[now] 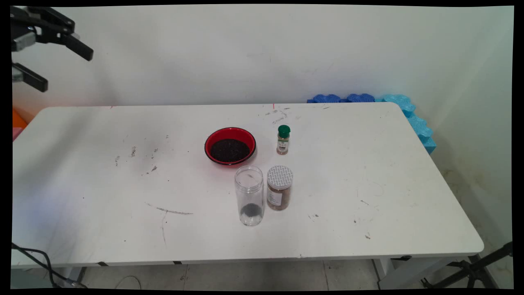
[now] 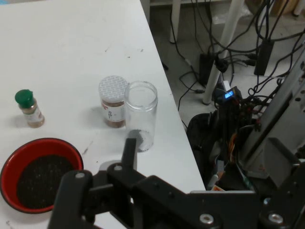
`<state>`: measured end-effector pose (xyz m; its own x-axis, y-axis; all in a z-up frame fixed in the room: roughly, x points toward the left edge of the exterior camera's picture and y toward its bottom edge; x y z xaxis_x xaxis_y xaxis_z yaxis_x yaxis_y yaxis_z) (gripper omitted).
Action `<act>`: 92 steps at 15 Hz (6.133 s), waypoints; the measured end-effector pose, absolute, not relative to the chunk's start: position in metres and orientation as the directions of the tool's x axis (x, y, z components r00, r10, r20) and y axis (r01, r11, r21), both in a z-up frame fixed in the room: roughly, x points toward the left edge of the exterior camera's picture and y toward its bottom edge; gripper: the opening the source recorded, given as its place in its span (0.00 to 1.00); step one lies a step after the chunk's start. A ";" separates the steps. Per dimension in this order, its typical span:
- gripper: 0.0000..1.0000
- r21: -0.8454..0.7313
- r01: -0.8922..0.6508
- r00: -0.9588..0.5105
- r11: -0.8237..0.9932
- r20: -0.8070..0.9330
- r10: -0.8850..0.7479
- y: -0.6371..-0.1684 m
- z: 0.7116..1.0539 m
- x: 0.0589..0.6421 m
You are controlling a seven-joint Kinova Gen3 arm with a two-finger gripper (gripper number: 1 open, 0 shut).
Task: Pick up the black seasoning powder from the table, then pour the black seasoning powder in the red bowl
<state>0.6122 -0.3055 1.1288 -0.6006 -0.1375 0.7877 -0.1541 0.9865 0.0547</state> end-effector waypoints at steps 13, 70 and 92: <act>1.00 0.069 -0.292 -0.546 0.954 0.807 -0.226 -0.275 1.051 0.565; 0.00 0.181 -0.426 -0.481 0.887 0.784 -0.391 -0.339 0.877 0.410; 0.00 0.732 -0.592 -0.048 0.335 0.384 -0.922 -0.376 0.943 0.453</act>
